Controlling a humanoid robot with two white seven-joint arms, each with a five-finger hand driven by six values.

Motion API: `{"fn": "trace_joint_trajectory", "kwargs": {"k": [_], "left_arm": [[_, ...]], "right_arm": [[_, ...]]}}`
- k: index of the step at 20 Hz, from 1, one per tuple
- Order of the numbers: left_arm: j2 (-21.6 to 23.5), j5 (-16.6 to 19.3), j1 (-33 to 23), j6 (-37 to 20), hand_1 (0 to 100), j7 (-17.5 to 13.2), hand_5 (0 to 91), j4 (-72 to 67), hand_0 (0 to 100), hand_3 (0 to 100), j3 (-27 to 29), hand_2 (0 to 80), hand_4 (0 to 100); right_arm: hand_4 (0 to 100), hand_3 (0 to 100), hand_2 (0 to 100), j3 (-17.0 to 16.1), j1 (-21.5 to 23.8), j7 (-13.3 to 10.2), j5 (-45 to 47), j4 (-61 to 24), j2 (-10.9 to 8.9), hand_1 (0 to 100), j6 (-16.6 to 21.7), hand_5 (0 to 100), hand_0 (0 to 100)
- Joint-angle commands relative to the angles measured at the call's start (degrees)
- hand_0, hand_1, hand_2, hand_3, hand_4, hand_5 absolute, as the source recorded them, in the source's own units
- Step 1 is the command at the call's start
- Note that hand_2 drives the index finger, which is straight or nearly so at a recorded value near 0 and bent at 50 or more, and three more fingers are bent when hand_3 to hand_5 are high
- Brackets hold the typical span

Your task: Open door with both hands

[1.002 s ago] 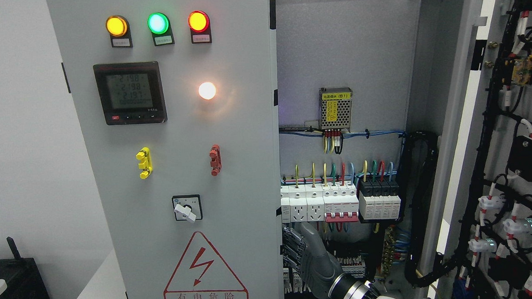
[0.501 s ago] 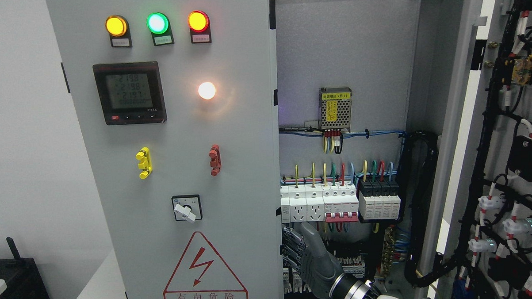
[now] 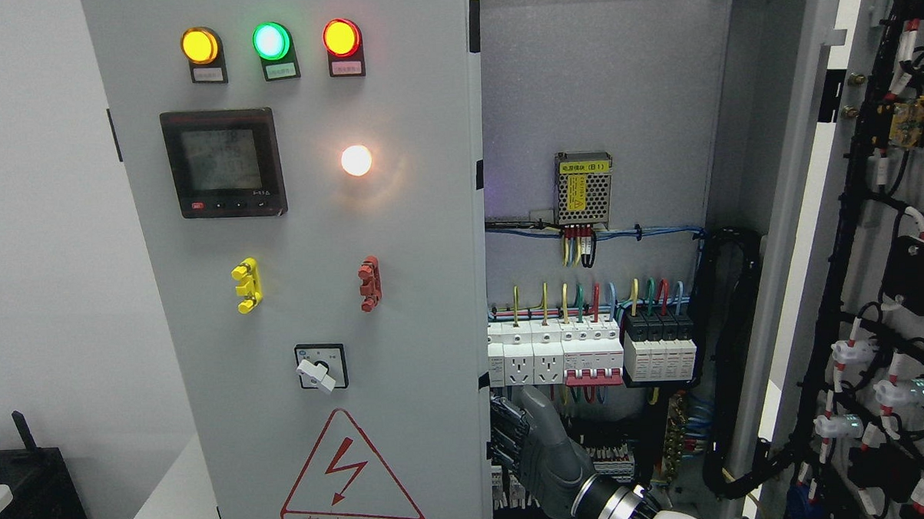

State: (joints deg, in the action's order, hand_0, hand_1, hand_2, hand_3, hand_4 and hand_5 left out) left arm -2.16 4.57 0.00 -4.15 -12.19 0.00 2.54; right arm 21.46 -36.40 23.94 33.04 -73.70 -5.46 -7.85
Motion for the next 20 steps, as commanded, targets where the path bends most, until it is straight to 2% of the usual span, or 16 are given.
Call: {"fn": "trace_joint_trajectory", "kwargs": {"k": [1, 3, 4, 9, 15, 20], "left_arm": [[0.0, 0.0, -1.7, 0.0, 0, 0.0, 0.0, 1.8, 0, 0, 0.0, 0.0, 4], [0.1, 0.0, -1.7, 0.0, 0, 0.0, 0.0, 1.8, 0, 0, 0.0, 0.0, 4], [0.0, 0.0, -1.7, 0.0, 0, 0.0, 0.0, 1.8, 0, 0, 0.0, 0.0, 4], [0.0, 0.0, -1.7, 0.0, 0, 0.0, 0.0, 1.8, 0, 0, 0.0, 0.0, 4], [0.1, 0.0, -1.7, 0.0, 0, 0.0, 0.0, 1.8, 0, 0, 0.0, 0.0, 4], [0.0, 0.0, -1.7, 0.0, 0, 0.0, 0.0, 1.8, 0, 0, 0.0, 0.0, 4]], "right_arm": [[0, 0, 0, 0.0, -0.1, 0.0, 0.4, -0.3, -0.16, 0, 0.0, 0, 0], [0, 0, 0, 0.0, 0.0, 2.5, 0.4, -0.4, -0.16, 0, 0.0, 0, 0], [0, 0, 0, 0.0, 0.2, 2.9, 0.4, -0.4, -0.16, 0, 0.0, 0, 0], [0, 0, 0, 0.1, 0.5, 3.2, 1.3, -1.6, -0.16, 0, 0.0, 0, 0], [0, 0, 0, 1.4, 0.6, 3.2, 2.5, -2.5, 0.01, 0, 0.1, 0, 0], [0, 0, 0, 2.8, 0.8, 4.1, 2.6, -3.0, 0.19, 0, 0.2, 0, 0]]}}
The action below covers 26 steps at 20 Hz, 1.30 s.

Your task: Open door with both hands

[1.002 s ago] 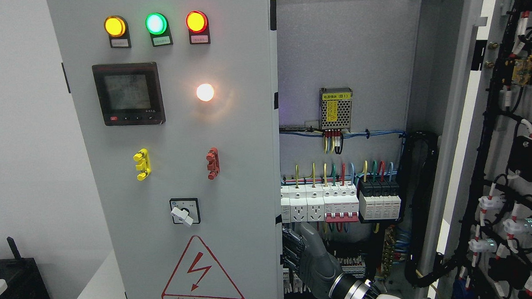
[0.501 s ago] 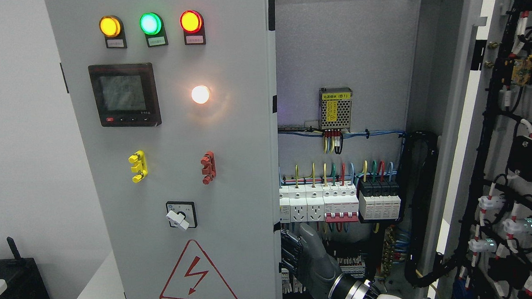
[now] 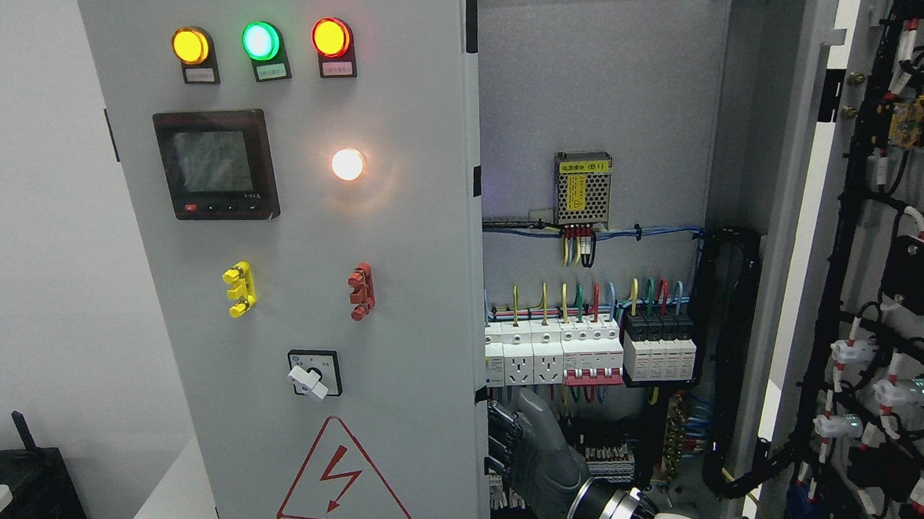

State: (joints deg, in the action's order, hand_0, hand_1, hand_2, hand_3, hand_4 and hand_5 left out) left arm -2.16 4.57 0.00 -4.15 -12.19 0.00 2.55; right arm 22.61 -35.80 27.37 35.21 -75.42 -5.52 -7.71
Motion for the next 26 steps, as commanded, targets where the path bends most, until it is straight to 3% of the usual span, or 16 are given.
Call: {"fn": "trace_joint_trajectory", "kwargs": {"k": [1, 26], "left_arm": [[0.0, 0.0, -1.7, 0.0, 0, 0.0, 0.0, 1.8, 0, 0, 0.0, 0.0, 4], [0.1, 0.0, -1.7, 0.0, 0, 0.0, 0.0, 1.8, 0, 0, 0.0, 0.0, 4]], "right_arm": [[0, 0, 0, 1.7, 0.5, 1.4, 0.5, -1.4, 0.24, 0, 0.1, 0, 0], [0, 0, 0, 7.7, 2.9, 3.4, 6.5, -9.5, 0.16, 0, 0.0, 0, 0]]}}
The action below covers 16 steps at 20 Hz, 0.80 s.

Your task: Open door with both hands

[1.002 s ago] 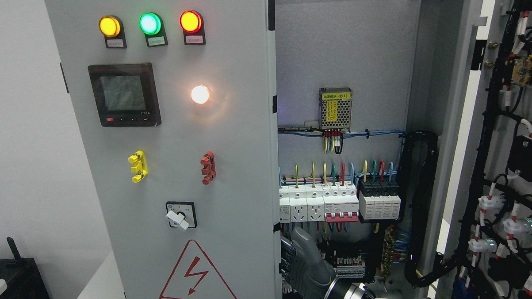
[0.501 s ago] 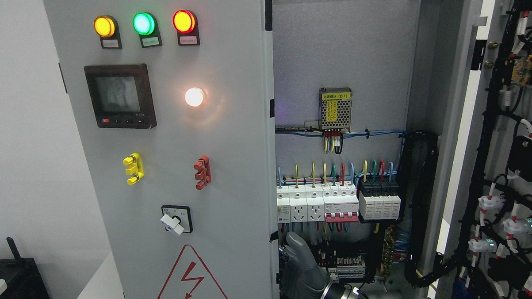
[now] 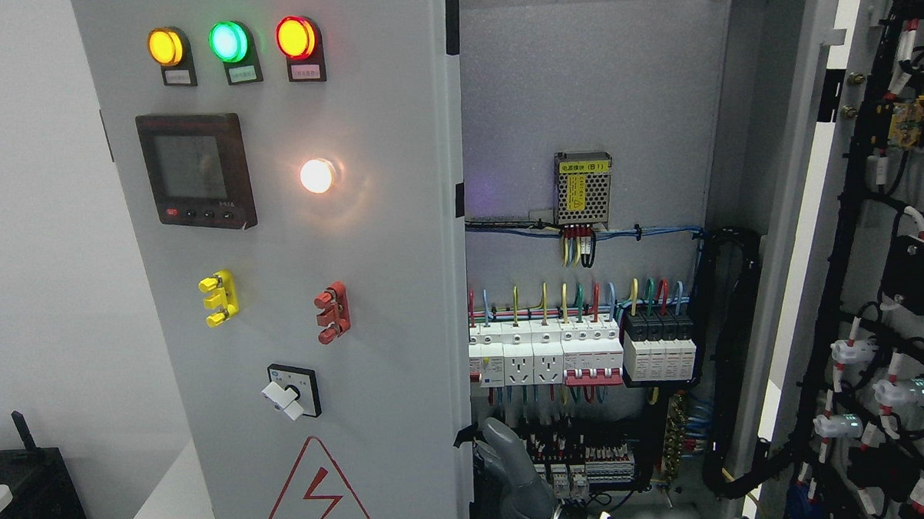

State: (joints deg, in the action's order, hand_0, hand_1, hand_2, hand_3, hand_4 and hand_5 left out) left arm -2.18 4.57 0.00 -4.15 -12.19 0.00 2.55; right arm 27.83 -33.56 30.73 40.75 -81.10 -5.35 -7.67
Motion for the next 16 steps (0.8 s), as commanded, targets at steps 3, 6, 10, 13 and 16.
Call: {"fn": "trace_joint_trajectory", "kwargs": {"k": [3, 6, 10, 13, 16], "left_arm": [[0.0, 0.0, -1.7, 0.0, 0, 0.0, 0.0, 1.8, 0, 0, 0.0, 0.0, 4], [0.1, 0.0, -1.7, 0.0, 0, 0.0, 0.0, 1.8, 0, 0, 0.0, 0.0, 4], [0.0, 0.0, -1.7, 0.0, 0, 0.0, 0.0, 1.8, 0, 0, 0.0, 0.0, 4], [0.0, 0.0, -1.7, 0.0, 0, 0.0, 0.0, 1.8, 0, 0, 0.0, 0.0, 4], [0.0, 0.0, -1.7, 0.0, 0, 0.0, 0.0, 1.8, 0, 0, 0.0, 0.0, 4]], "right_arm": [[0, 0, 0, 3.5, 1.4, 0.0, 1.0, -5.4, -0.01, 0, -0.1, 0, 0], [0, 0, 0, 4.5, 2.0, 0.0, 1.0, -6.3, 0.08, 0, -0.1, 0, 0], [0, 0, 0, 5.7, 3.0, -0.1, 1.0, -7.8, 0.25, 0, -0.1, 0, 0], [0, 0, 0, 6.6, 3.7, -0.2, 0.9, -8.6, 0.52, 0, -0.1, 0, 0], [0, 0, 0, 7.1, 4.8, -1.2, 0.8, -9.1, 0.78, 0, -0.1, 0, 0]]}}
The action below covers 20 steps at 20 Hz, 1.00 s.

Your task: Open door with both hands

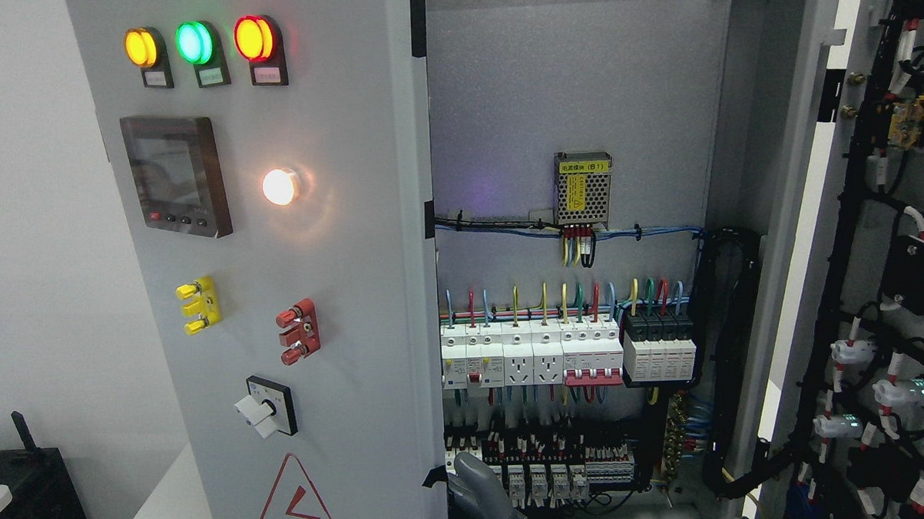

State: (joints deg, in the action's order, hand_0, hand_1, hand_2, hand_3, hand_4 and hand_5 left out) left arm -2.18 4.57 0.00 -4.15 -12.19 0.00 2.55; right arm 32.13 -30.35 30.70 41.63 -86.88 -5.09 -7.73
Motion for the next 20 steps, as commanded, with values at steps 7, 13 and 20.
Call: {"fn": "trace_joint_trajectory", "kwargs": {"k": [7, 13, 20], "left_arm": [[0.0, 0.0, -1.7, 0.0, 0, 0.0, 0.0, 1.8, 0, 0, 0.0, 0.0, 4], [0.0, 0.0, -1.7, 0.0, 0, 0.0, 0.0, 1.8, 0, 0, 0.0, 0.0, 4], [0.1, 0.0, -1.7, 0.0, 0, 0.0, 0.0, 1.8, 0, 0, 0.0, 0.0, 4]], "right_arm": [[0, 0, 0, 3.8, 3.0, -2.8, -0.3, -5.2, 0.61, 0, 0.1, 0, 0], [0, 0, 0, 4.3, 3.0, -2.1, -0.2, -6.2, 0.61, 0, 0.1, 0, 0], [0, 0, 0, 5.6, 3.8, -2.1, -0.2, -8.3, 0.7, 0, 0.1, 0, 0]]}}
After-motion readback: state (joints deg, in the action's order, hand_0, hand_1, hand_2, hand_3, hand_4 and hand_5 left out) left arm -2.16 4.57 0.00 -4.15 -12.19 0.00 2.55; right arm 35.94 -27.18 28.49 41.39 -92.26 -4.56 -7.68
